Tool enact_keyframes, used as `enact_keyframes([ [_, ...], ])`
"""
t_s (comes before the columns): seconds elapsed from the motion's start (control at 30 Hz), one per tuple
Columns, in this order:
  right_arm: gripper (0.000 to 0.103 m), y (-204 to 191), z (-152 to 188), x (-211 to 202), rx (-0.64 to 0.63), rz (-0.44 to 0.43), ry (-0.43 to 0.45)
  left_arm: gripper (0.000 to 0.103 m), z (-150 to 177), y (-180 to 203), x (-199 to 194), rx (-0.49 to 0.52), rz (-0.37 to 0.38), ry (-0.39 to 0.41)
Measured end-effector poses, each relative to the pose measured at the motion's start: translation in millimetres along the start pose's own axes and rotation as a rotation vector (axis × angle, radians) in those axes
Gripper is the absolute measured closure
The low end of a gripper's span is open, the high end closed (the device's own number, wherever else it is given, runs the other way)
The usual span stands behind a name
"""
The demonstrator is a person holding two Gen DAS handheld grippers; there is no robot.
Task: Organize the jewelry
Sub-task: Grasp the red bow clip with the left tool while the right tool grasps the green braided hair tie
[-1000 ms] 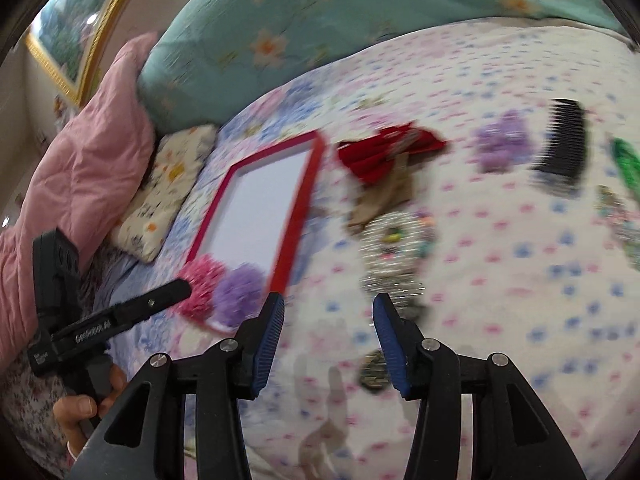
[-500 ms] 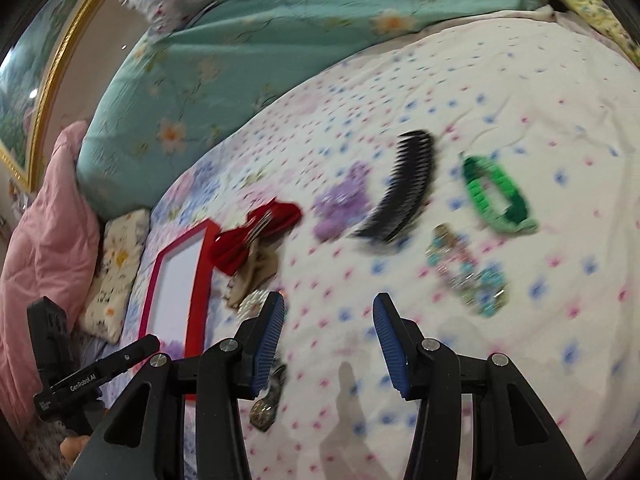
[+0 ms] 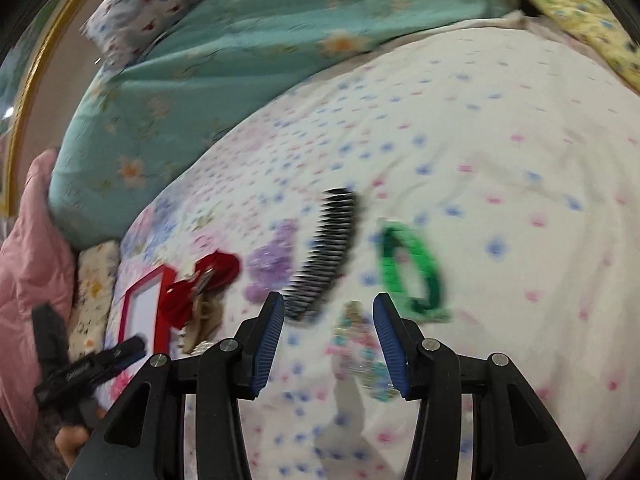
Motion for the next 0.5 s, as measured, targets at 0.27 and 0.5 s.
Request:
enact_keyframes([
  [0.27,0.054,-1.8,-8.6,35.0,-0.001,0.005,-0.061,0.035,-21.3,4.0,33.3,-0.027,-0.026,-0.019],
  [0.5,0.054,34.2,-18.5,14.6,-0.107,0.178,-0.046,0.065,-27.0,11.4,61.4,-0.004,-0.033,-0.044],
])
Point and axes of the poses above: each gripper's, at about its wrist camera, not at the fingertips, and x roughly the way its jaws point, y to its right, z to its underside, the point moved 4 cm from there along x, roughly the way its jaws point, and after that the axes turned 9 degrees about y, right-handed, at the moved point
